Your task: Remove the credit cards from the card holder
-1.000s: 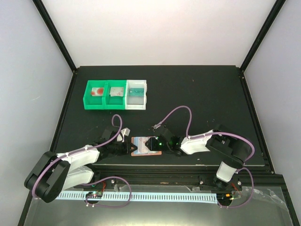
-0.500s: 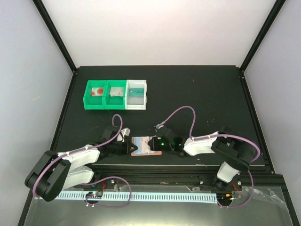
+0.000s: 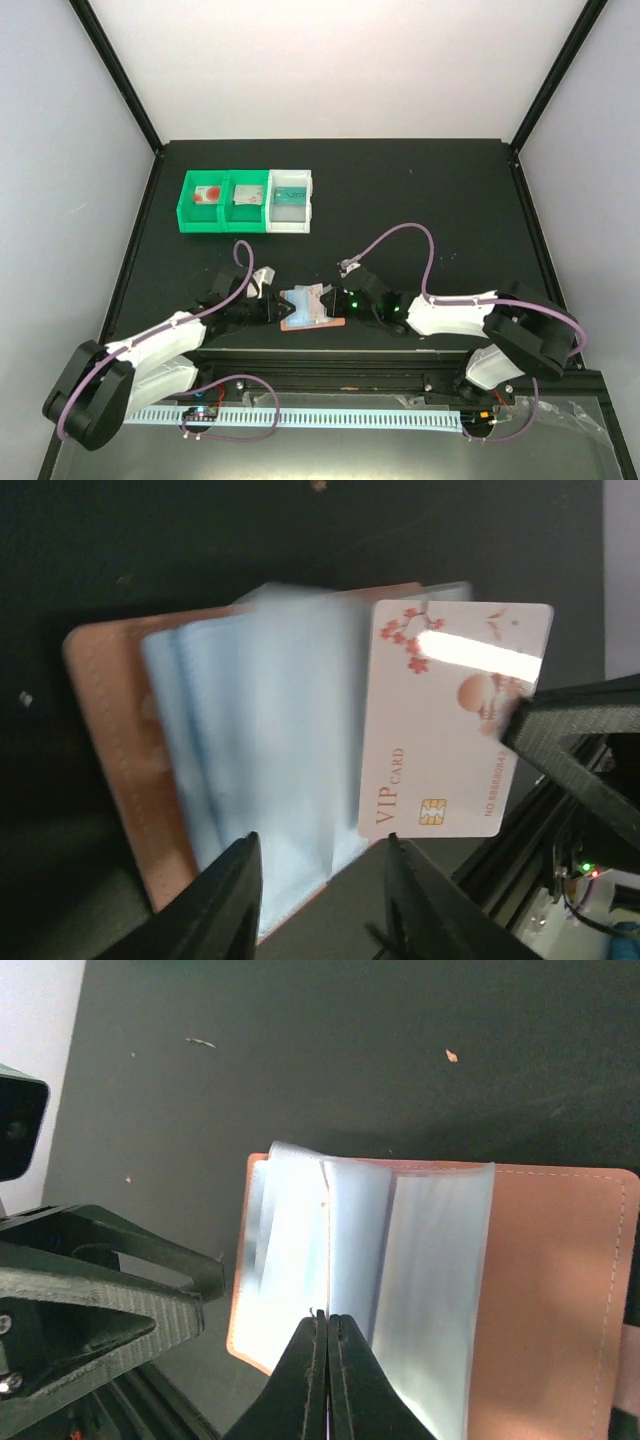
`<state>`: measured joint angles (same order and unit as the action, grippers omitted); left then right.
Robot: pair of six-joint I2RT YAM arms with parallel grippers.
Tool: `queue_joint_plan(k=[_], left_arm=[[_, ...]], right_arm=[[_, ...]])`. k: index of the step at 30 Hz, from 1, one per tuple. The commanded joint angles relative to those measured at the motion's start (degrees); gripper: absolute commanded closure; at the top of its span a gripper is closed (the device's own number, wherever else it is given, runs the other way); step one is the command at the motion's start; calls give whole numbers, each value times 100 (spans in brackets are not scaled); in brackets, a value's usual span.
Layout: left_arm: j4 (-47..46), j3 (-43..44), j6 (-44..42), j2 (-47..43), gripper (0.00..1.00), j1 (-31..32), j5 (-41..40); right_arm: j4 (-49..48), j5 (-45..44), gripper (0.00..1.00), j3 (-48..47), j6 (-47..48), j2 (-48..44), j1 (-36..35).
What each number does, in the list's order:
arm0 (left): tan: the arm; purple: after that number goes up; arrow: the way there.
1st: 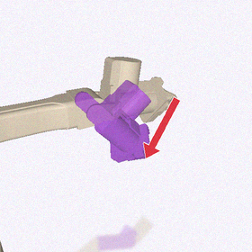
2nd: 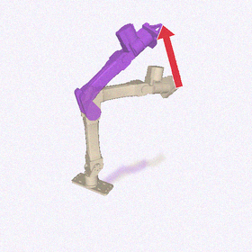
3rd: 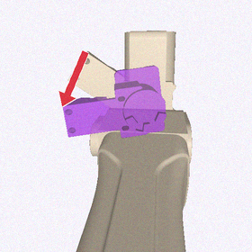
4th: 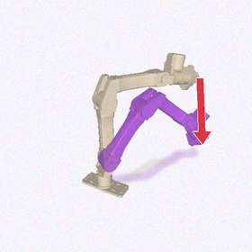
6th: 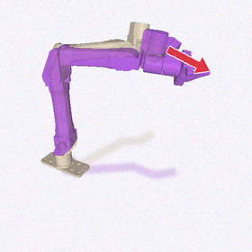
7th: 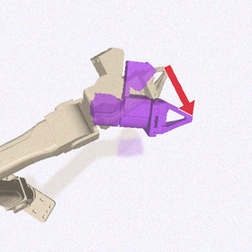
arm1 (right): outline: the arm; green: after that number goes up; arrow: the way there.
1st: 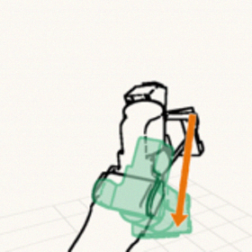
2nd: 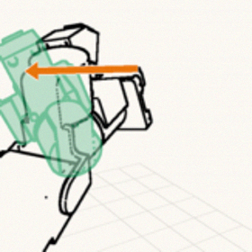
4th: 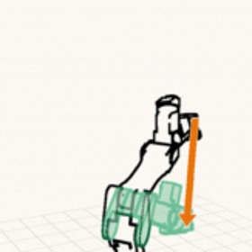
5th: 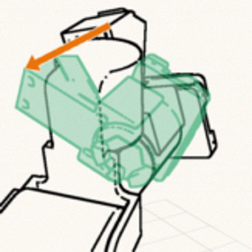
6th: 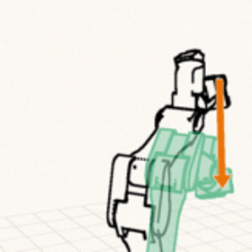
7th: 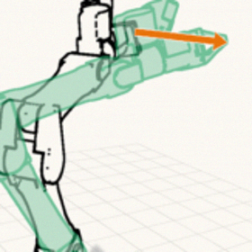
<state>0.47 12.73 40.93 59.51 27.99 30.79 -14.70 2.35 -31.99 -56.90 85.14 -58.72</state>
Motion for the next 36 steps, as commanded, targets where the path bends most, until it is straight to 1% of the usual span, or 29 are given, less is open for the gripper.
queue_joint_plan(k=[1,3,6,8,10,14,17,22,24,25,27,28,29,32,36], left_arm=[[401,370,111,-563,57,10,-21],[446,420,215,-792,48,7,55],[498,485,345,-1062,39,14,165],[555,538,398,-1173,34,7,208],[539,570,469,-1255,32,12,284],[411,555,681,-1438,31,13,418],[435,570,773,-1561,30,12,447],[-148,503,1324,-1861,31,21,813],[-281,511,1497,-1992,35,12,861],[-338,511,1573,-2078,40,11,887],[-577,471,1751,-2193,56,22,956],[-747,423,1864,-2240,62,18,981],[-930,351,1999,-2286,66,21,997],[-1588,48,2466,-2270,73,13,1077],[-2171,-131,2722,-2131,84,8,1312]], right_arm=[[200,-216,99,22,46,-370,36],[167,-214,99,66,-14,-527,36],[-21,-96,99,69,-93,-722,40],[149,-57,99,-91,-91,-761,35],[236,-15,99,-175,-100,-796,36],[-300,109,99,14,-489,-1053,37],[-407,128,99,-26,-636,-1349,27],[-543,78,99,-21,-874,-1747,27],[-744,56,99,75,-963,-1872,21],[-812,62,99,107,-983,-1913,19],[-862,110,99,127,-980,-1960,19],[-889,149,99,137,-999,-1968,18],[-932,189,99,156,-1025,-1974,18],[-1128,275,99,261,-1175,-1970,10],[-1272,328,99,318,-1228,-1933,-16]])
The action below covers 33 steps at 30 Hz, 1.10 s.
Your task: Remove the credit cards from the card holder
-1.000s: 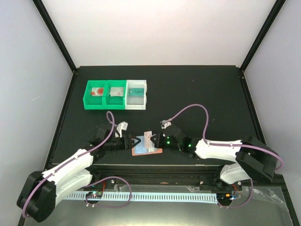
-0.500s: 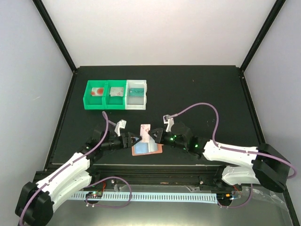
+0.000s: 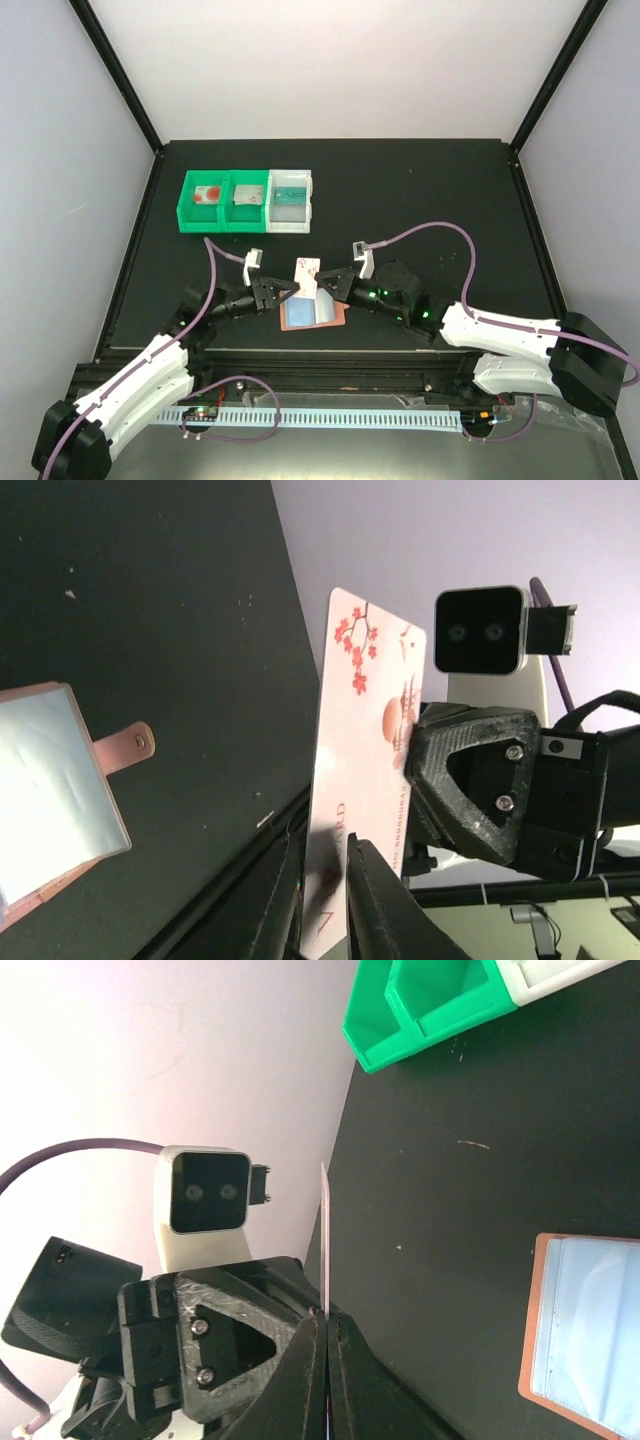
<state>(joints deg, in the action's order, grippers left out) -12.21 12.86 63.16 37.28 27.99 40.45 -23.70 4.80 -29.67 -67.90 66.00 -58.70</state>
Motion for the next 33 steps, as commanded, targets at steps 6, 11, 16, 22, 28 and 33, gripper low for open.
queue_joint_plan(k=[6,11,16,22,28,33], left_arm=[[-981,-205,378,-125,99,8,375],[-588,-94,-101,-141,98,6,451],[158,272,-928,71,98,-1,924],[527,576,-1569,237,98,14,1589],[829,661,-1875,268,98,24,1912],[819,610,-1927,218,98,36,2092]], right_arm=[[-303,210,96,33,111,26,-10],[599,246,84,-147,1031,-297,24],[1983,190,71,-493,2301,-990,60],[4230,56,65,-1582,3728,-1369,224],[4718,1156,62,-2026,4313,-1153,821],[4581,2158,55,-2146,4453,-709,975]])
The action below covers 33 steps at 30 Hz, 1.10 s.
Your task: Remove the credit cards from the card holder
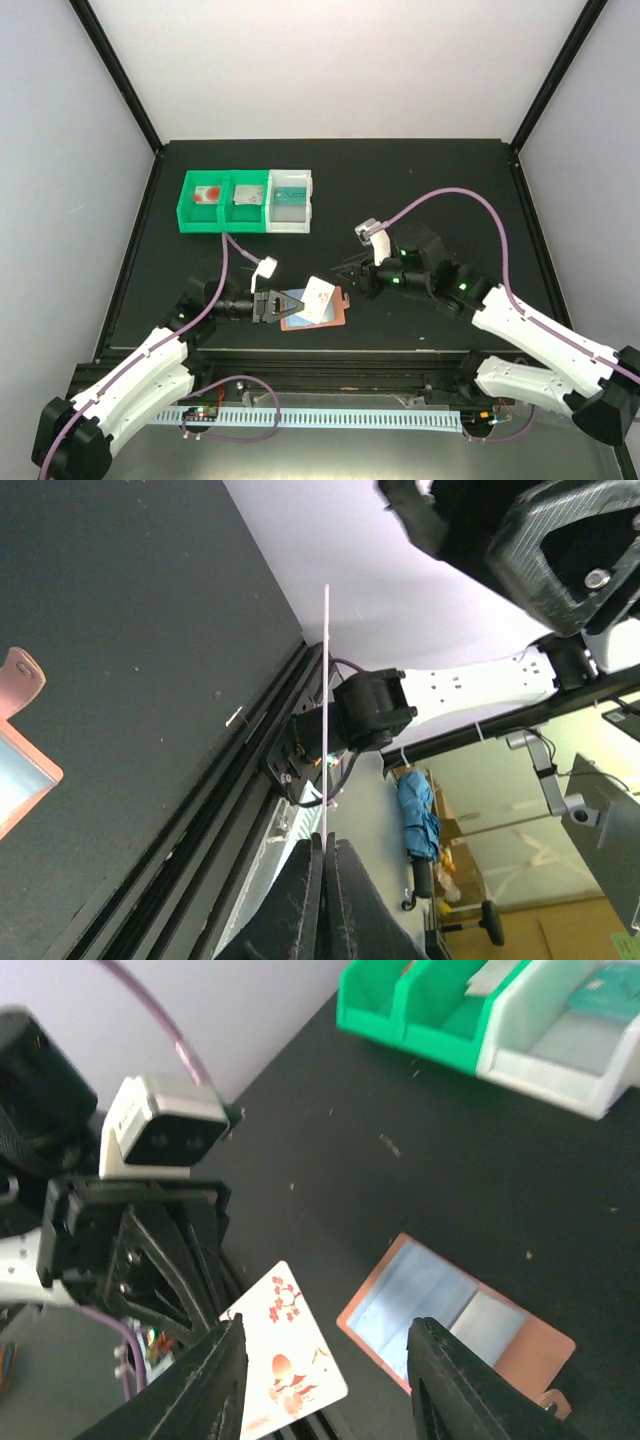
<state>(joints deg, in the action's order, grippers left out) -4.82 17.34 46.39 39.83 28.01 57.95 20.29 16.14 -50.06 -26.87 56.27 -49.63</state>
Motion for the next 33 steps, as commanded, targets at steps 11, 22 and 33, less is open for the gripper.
queue_joint_plan(k=[11,22,33], left_arm=[[-459,23,-157,247,99,80,695],[-553,108,829,-721,33,74,-331],[-538,249,1683,-1574,21,70,-1984]], right_arm=[[-463,2211,68,-137,210,1260,81],[-994,1956,99,134,-298,825,131],[-3516,510,99,1076,-3162,329,139]])
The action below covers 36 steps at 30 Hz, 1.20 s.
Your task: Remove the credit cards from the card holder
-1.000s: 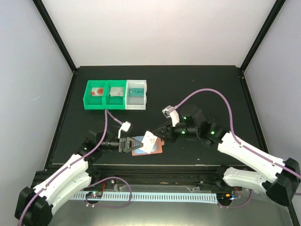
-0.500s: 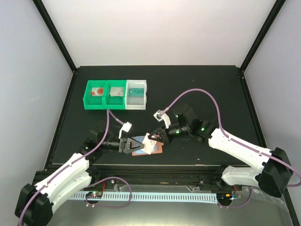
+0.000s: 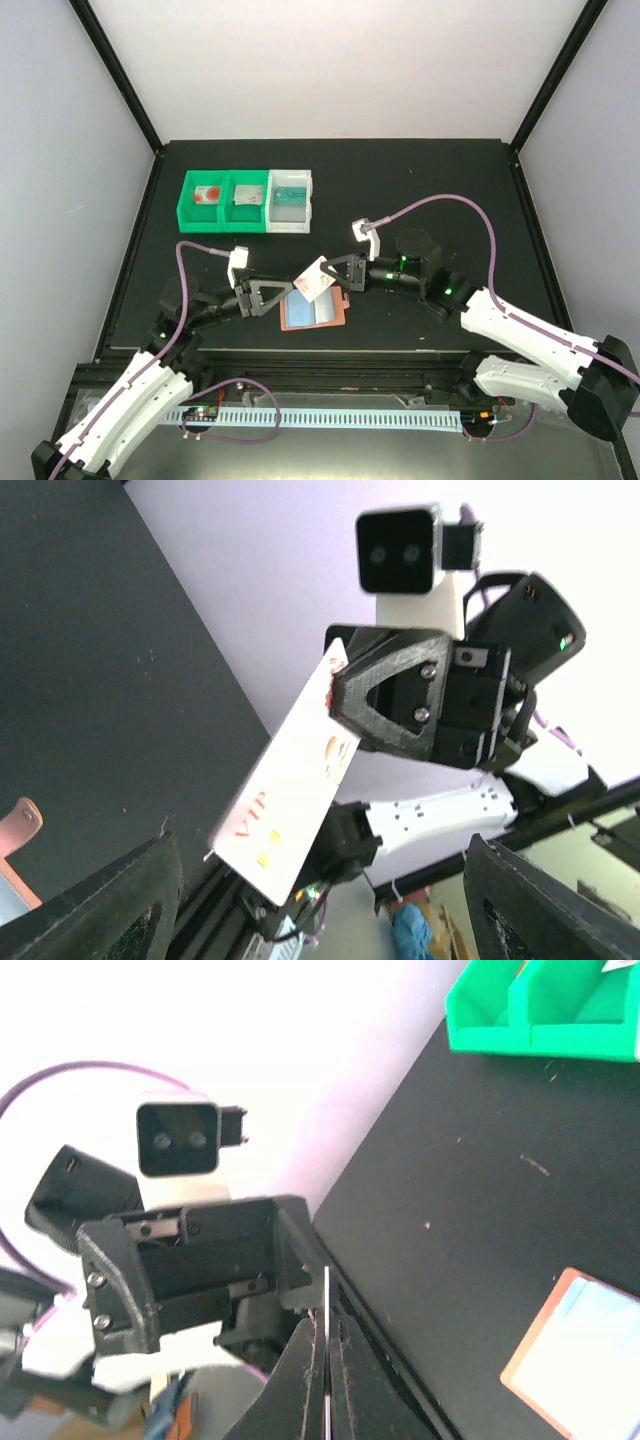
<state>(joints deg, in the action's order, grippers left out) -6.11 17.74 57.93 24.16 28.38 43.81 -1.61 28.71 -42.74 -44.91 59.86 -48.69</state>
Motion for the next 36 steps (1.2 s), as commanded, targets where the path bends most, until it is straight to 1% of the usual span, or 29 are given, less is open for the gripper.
queue_joint_plan(k=[1,5,7,9,12,18,22,27,29,31,33,34,36], left_arm=[[-458,255,567,57,22,36,-576],[-540,321,784,299,23,36,-672],[-759,205,983,366,24,45,-741],[-1067,118,1171,434,26,42,-787],[-1252,129,1253,509,28,40,-910],[-1879,-12,1524,557,38,44,-1140],[-2146,-31,1676,735,45,52,-1123],[-2287,44,1711,950,60,65,-1069],[-2310,33,1731,959,68,63,-1088],[-2303,16,1719,938,78,71,-1130],[-2251,2,1681,917,92,70,-1178],[-2207,2,1652,907,97,70,-1195],[-2160,2,1591,891,98,70,-1210]], right_arm=[[-1592,-893,99,436,-1606,-17,49],[-2726,-1331,99,865,-2409,77,37],[-2998,-1495,99,911,-2559,128,27],[-3113,-1647,99,921,-2635,177,10],[-3380,-1829,99,984,-2849,238,-23],[-3516,-1773,99,841,-2969,426,-146],[-3579,-1877,99,891,-3045,464,-231],[-3816,-1929,99,949,-3174,575,-289],[-3873,-1930,99,952,-3204,606,-311],[-3880,-1961,99,964,-3211,622,-338],[-3897,-1976,99,986,-3219,628,-342],[-3900,-1956,99,995,-3218,630,-342],[-3872,-1882,99,1012,-3183,633,-343]])
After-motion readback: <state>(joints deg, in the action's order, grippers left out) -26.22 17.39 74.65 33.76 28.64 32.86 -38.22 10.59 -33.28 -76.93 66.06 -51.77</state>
